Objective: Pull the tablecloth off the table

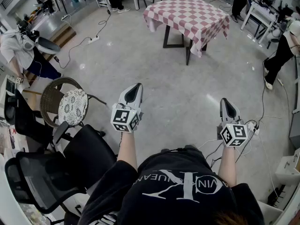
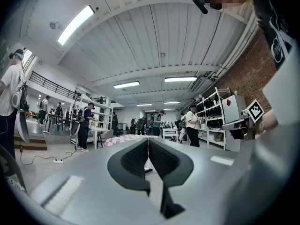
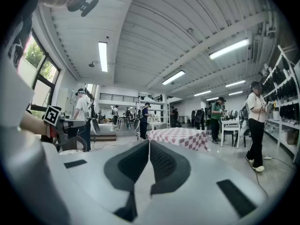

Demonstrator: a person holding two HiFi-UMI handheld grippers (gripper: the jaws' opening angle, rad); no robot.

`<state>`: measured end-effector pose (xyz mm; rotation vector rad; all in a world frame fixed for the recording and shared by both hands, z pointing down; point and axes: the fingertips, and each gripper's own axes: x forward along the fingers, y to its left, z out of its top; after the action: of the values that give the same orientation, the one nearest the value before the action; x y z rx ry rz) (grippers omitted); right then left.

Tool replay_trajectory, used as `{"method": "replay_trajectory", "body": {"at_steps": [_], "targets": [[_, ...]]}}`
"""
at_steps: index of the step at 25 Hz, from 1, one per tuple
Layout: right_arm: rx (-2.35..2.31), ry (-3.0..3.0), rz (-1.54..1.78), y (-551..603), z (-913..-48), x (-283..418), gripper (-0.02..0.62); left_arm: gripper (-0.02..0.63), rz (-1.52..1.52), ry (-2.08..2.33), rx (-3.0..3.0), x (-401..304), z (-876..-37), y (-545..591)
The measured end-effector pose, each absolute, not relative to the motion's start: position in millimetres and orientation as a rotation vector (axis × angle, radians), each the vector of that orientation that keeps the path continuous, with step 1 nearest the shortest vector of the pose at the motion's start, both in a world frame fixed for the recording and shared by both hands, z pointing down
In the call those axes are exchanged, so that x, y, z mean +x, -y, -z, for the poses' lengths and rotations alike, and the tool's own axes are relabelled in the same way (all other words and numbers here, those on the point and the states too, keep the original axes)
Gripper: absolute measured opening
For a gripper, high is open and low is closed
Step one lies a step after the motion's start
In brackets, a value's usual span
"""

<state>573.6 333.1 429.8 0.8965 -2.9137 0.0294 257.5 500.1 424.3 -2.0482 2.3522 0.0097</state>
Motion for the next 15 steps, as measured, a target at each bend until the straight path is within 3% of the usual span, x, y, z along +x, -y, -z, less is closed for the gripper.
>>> {"method": "replay_trajectory", "body": {"at_steps": [15], "targets": [[0.868, 2.866, -0.066, -324.3, -448.2, 540.1, 0.018, 0.015, -0.026, -2.391, -2.047, 218.0, -440.7, -495.8]]}}
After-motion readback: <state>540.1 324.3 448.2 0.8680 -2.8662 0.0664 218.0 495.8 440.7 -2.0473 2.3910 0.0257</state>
